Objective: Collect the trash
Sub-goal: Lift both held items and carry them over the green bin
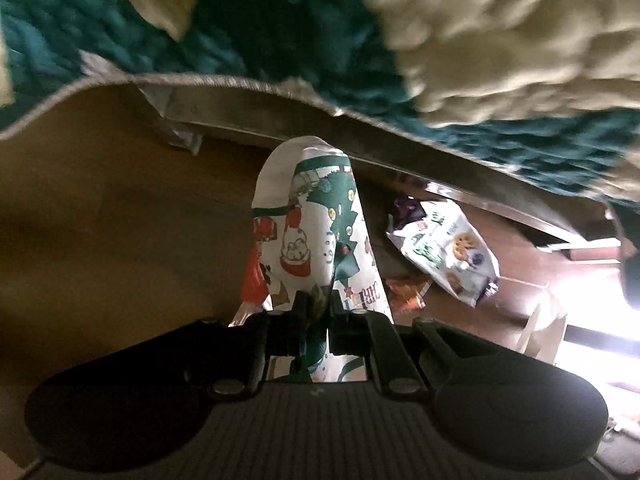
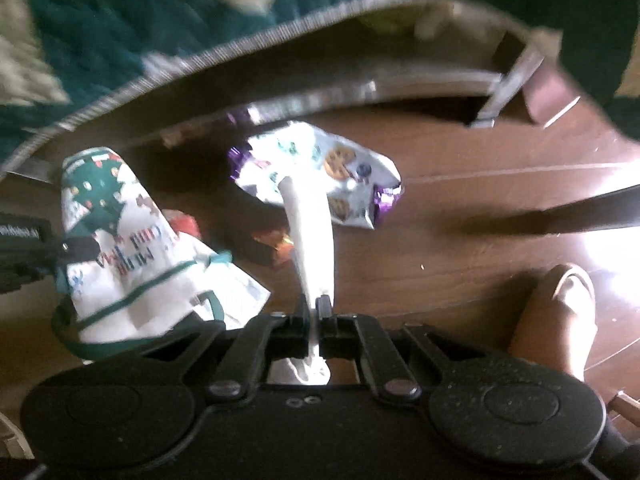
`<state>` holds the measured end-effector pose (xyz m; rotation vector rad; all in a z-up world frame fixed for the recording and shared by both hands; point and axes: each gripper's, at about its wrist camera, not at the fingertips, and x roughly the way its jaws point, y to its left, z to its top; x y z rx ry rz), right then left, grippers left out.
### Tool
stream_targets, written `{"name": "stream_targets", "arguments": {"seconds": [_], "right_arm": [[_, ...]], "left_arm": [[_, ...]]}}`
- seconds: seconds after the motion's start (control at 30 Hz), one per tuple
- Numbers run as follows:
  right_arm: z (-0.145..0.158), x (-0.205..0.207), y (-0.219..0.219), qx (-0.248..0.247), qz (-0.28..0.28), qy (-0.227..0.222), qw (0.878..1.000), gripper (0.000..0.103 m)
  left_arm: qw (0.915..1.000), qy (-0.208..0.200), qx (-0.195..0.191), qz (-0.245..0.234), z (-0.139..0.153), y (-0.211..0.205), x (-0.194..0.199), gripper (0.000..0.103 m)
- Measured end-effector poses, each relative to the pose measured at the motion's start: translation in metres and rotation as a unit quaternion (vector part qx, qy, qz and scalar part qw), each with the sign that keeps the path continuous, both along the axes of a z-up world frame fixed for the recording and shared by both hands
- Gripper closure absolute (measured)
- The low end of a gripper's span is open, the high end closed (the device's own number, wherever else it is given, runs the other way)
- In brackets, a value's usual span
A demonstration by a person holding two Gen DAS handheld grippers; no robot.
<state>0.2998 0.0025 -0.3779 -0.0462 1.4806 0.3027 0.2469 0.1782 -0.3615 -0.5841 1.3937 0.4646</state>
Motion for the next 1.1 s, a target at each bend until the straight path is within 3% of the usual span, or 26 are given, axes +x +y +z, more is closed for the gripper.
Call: {"name": "stream_targets", "arguments": {"seconds": [0.13, 0.33, 0.53, 0.73, 1.1], "right_arm": [[0.045, -0.012, -0.008, 0.025, 0.003, -0.027, 0.999, 0.100], [0.132, -0.045, -0.023, 0.083, 0.035, -0.091, 0.992, 0.100], [0.216, -0.073, -0.055, 0.112, 0.047, -0.162, 0.979, 0.100], [0.304, -0.092, -0.089, 0.124, 0.054, -0.238, 0.962, 0.100], [0.465, -0.114, -0.175, 0.129, 0.025, -0.379, 0.916, 0.100]], "left_arm": [[0.9976, -0.041, 0.028, -0.048, 0.053, -0.018, -0.017, 0.095], [0.9816, -0.125, 0.071, -0.126, 0.136, -0.048, -0.047, 0.095], [0.9662, -0.187, 0.080, -0.159, 0.207, -0.076, -0.066, 0.095], [0.9406, -0.265, 0.092, -0.191, 0.293, -0.108, -0.075, 0.095], [0.8782, -0.394, 0.087, -0.258, 0.458, -0.191, -0.052, 0.095]]}}
